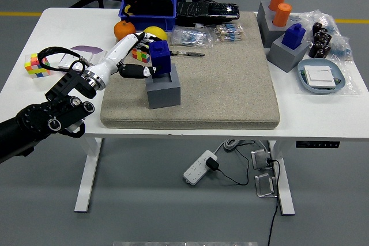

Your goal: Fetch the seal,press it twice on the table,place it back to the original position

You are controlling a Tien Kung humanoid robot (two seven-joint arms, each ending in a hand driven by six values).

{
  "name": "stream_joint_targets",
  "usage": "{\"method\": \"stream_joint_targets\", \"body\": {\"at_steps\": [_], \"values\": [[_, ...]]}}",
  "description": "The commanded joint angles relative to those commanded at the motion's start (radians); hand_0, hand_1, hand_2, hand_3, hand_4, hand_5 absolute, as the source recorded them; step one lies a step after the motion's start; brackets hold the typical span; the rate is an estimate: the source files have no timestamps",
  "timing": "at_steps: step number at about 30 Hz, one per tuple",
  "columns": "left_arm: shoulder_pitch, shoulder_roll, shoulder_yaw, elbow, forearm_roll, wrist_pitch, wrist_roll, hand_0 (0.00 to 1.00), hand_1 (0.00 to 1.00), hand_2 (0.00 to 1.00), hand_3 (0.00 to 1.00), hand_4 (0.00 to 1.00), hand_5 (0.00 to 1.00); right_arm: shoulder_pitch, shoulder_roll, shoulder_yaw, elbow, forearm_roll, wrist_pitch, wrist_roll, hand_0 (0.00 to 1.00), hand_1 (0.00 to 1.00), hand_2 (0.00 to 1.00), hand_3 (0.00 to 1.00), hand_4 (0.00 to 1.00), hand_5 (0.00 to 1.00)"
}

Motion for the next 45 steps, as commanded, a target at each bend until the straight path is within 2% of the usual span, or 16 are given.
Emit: {"method": "stream_joint_targets", "body": {"at_steps": [19,45], "values": [[-0.011,-0.019,0.055,0.042,-0.009,-0.011,0.013,0.637,0.518,0.432,0.719,0.71,0.002,0.004,-0.007,-0.014,0.002,0.005,-0.001,0.0,0.834,0.731,0.698,0.717,0.748,0.516],[-0.015,-0.046,0.099,0.058,-0.018,-0.013,0.014,0.637,0.53,0.451,0.714,0.714,0.002,0.004,-0.007,-0.01,0.0,0.005,-0.001,-0.001,0.834,0.731,0.697,0.717,0.748,0.516]]}}
